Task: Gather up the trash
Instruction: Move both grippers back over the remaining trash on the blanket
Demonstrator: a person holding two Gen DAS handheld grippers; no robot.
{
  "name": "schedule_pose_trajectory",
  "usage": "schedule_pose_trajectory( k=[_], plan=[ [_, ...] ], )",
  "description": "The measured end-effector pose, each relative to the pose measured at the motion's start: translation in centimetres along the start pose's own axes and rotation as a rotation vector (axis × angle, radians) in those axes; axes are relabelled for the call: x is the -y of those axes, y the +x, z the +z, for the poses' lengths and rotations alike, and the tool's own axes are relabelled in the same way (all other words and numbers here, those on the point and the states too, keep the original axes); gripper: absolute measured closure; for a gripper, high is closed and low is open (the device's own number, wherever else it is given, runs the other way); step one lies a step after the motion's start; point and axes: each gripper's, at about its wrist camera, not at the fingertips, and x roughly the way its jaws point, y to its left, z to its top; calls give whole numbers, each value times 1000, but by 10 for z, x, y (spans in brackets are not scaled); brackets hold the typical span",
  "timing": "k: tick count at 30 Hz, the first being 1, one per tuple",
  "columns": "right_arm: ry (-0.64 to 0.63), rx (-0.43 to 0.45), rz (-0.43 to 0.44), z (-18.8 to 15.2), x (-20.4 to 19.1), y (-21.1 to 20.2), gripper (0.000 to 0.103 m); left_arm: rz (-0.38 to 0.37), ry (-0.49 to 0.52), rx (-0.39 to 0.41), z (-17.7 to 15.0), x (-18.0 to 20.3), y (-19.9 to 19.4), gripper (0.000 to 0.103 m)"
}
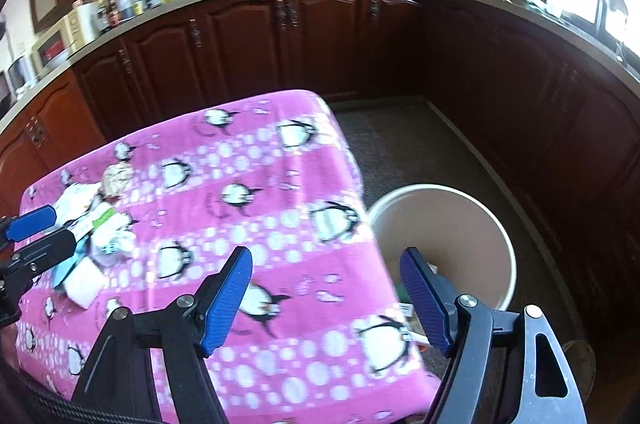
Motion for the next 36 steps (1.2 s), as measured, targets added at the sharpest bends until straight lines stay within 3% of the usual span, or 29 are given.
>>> schedule_pose_trajectory(
  k=[16, 30, 36],
  plan=[
    [-206, -4, 98, 2, -123, 2, 28, 157, -159, 22, -45, -113, -65, 29],
    [-337, -45, 142, -7, -187, 18, 28, 169, -264, -35, -79, -177, -66, 29],
    [-360, -72, 158, -11, -198, 27, 28, 121, -245, -57, -87, -182, -56, 29]
  ],
)
